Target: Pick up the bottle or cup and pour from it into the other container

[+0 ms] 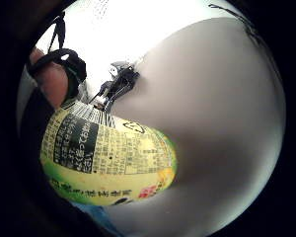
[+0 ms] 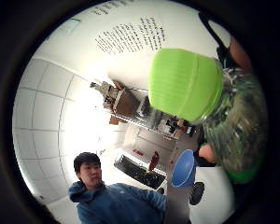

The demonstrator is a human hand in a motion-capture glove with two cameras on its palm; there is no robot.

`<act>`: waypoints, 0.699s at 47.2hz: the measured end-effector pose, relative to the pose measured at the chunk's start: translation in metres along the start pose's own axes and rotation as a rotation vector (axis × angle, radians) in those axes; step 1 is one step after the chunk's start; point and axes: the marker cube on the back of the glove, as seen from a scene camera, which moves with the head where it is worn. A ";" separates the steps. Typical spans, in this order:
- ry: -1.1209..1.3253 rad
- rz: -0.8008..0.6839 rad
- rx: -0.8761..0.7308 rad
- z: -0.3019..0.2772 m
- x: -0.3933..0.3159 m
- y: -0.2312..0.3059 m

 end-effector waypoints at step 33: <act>0.816 -0.289 -0.649 0.069 -0.130 -0.008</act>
